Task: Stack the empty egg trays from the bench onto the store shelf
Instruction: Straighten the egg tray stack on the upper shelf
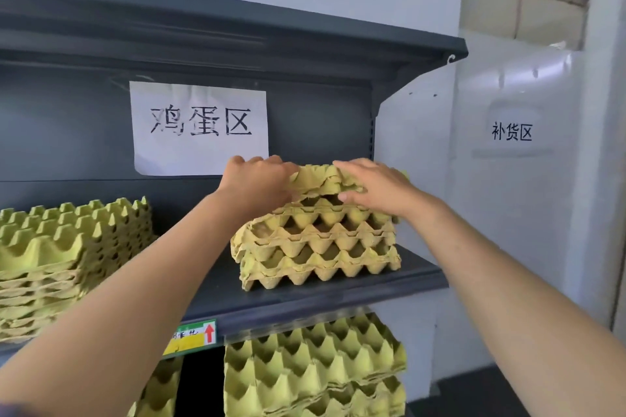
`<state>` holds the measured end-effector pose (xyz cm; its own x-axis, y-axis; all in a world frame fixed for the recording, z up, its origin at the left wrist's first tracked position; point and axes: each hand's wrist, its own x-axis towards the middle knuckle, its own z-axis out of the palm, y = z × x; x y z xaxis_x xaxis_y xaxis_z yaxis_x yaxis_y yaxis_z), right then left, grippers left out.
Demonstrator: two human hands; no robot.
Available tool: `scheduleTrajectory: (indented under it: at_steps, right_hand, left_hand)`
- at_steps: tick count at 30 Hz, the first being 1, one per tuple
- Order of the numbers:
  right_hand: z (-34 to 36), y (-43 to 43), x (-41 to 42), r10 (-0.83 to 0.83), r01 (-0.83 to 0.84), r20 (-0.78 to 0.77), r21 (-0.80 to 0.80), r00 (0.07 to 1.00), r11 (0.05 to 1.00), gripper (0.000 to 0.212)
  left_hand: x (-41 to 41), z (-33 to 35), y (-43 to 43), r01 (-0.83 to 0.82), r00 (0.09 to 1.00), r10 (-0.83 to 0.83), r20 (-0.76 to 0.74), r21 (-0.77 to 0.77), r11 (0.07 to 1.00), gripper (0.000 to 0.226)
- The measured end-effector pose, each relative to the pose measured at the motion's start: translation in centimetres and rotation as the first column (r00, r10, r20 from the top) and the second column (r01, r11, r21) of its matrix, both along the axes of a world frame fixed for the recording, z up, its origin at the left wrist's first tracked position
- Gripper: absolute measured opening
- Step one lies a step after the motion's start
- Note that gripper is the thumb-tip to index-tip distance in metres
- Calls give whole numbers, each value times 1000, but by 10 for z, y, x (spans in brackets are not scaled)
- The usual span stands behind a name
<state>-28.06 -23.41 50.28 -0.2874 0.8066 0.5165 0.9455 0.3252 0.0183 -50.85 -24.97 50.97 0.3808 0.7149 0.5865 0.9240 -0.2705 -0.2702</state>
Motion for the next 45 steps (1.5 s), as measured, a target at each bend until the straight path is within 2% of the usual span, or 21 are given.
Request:
scheduleTrajectory:
  at_steps: [2,4,6,8,11,13,18,22,26,29,31,33,35,36,38,39,40,42,43,45]
  right_hand:
    - [11,12,6,62,-66,-35,-128,997,990,63]
    - [17,20,10,83,-89,-50,-160,995,983,55]
    - [18,23,12,102,-111,-86,-108,991,988,38]
    - [16,24,6,124,-124,-115,10,986,992,27]
    - [4,26,-9,120,-108,-90,130,989,986,30]
    - [-5,29,-7,116,-109,-68,103,991,989,34]
    - [-9,35,6,101,-101,-32,3,994,995,53]
    - [5,32,0,157,-156,-5,85,988,984,49]
    - [22,27,26,193,-188,-9,188,981,964,45]
    - [27,24,51,283,-268,-69,177,957,947,45]
    - [22,22,66,314,-300,-96,139,945,944,45]
    - [14,24,81,302,-294,-73,97,951,951,47]
    - [4,29,88,300,-298,-103,41,948,954,49]
    - [1,30,90,307,-307,-141,24,941,951,48]
    - [0,28,91,324,-320,-208,51,923,946,45]
    - [1,25,87,339,-326,-249,95,907,941,44]
    - [3,20,79,364,-334,-286,150,886,931,43]
    - [6,5,59,418,-349,-300,258,857,901,35]
    - [7,-3,47,440,-360,-281,294,853,885,33]
    - [10,-19,21,452,-379,-221,305,864,874,37]
  left_hand:
    - [-1,7,7,28,999,-21,48,-156,987,54]
    - [-1,10,13,88,996,-81,46,-193,977,54]
    - [-8,14,17,160,987,-156,40,-161,974,52]
    - [-21,21,21,218,974,-208,86,-133,967,50]
    - [-36,22,25,220,972,-203,119,-150,964,52]
    - [-33,11,25,211,975,-196,103,-167,963,55]
    - [-22,-6,23,170,985,-169,42,-28,985,56]
    - [-13,-5,13,143,989,-144,35,31,989,55]
    - [15,3,-7,187,976,-208,62,246,951,48]
    - [41,9,-25,221,964,-259,61,352,909,40]
    - [59,6,-34,232,963,-265,52,344,910,39]
    - [76,-2,-39,240,963,-264,58,265,934,42]
    - [76,-11,-40,303,934,-330,134,189,934,45]
    - [74,-14,-41,356,885,-391,252,173,918,42]
    - [65,-15,-42,438,674,-477,564,215,873,29]
    - [57,-14,-40,431,563,-483,671,261,864,23]
    - [49,-14,-36,388,497,-471,729,298,872,22]
    - [35,-16,-29,291,494,-430,756,322,901,27]
    - [30,-17,-26,257,531,-397,749,304,917,30]
    - [22,-21,-17,199,665,-285,690,204,959,39]
